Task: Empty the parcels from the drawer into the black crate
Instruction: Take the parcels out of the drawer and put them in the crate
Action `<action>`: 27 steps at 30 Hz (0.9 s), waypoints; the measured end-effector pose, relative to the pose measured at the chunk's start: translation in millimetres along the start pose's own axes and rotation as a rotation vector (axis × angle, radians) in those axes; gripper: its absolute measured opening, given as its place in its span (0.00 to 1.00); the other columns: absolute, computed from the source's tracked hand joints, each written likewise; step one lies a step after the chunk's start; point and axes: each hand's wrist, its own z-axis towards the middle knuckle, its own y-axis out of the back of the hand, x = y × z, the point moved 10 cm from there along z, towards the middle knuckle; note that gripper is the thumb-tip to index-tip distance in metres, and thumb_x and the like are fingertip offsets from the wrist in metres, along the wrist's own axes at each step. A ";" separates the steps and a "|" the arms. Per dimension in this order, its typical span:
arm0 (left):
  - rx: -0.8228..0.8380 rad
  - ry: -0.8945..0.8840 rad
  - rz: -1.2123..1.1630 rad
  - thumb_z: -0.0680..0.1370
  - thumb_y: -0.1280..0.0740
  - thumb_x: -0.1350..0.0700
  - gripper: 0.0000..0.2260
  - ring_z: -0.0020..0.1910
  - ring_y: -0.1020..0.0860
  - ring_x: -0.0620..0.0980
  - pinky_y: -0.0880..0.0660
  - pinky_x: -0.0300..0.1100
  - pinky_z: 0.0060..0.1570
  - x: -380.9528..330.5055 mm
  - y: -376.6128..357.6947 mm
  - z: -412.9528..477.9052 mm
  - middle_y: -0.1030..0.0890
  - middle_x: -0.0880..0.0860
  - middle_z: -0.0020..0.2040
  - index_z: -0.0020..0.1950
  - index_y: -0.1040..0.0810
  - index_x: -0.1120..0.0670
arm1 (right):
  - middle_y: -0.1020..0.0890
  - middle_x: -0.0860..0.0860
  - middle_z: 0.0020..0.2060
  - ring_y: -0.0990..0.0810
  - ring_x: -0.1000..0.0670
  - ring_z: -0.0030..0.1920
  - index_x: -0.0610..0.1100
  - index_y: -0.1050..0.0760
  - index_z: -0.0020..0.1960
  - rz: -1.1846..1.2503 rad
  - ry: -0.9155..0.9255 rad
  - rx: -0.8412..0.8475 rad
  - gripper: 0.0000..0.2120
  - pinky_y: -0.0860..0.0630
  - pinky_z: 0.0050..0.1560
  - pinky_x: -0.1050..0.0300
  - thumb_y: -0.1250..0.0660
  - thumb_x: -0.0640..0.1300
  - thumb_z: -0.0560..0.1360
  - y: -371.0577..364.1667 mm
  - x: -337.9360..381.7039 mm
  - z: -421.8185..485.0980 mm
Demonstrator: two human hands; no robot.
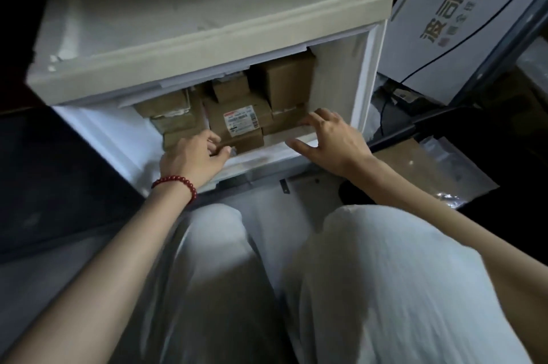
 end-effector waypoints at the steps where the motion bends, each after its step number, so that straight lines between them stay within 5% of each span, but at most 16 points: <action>1: -0.012 0.017 -0.039 0.76 0.34 0.43 0.14 0.57 0.22 0.50 0.25 0.48 0.54 7.3 0.1 -2.3 0.18 0.46 0.55 0.58 0.24 0.48 | 0.27 0.47 0.62 0.29 0.45 0.64 0.48 0.30 0.68 0.013 -0.006 0.016 0.28 0.26 0.53 0.49 0.40 0.65 0.75 -8.1 6.2 4.1; 12: -0.063 0.061 0.115 0.77 0.39 0.39 0.20 0.60 0.24 0.54 0.27 0.50 0.56 42.1 -36.6 5.3 0.23 0.47 0.64 0.66 0.30 0.44 | 0.30 0.45 0.66 0.32 0.43 0.67 0.48 0.35 0.71 0.143 -0.049 0.087 0.34 0.31 0.64 0.44 0.38 0.67 0.73 -85.7 19.4 54.2; 22: -0.055 0.011 0.326 0.78 0.37 0.45 0.14 0.50 0.21 0.54 0.31 0.41 0.40 63.6 -37.2 43.4 0.19 0.50 0.56 0.62 0.24 0.45 | 0.20 0.49 0.58 0.22 0.44 0.57 0.57 0.27 0.64 0.126 0.091 0.229 0.18 0.28 0.55 0.51 0.32 0.55 0.75 -128.8 66.9 103.7; 27: 0.027 0.033 0.283 0.77 0.32 0.49 0.11 0.47 0.21 0.51 0.29 0.40 0.42 72.6 -47.5 63.1 0.17 0.50 0.52 0.58 0.21 0.48 | 0.21 0.50 0.58 0.23 0.46 0.58 0.59 0.25 0.62 0.011 0.051 0.276 0.15 0.30 0.56 0.52 0.32 0.52 0.75 -151.3 79.9 122.7</action>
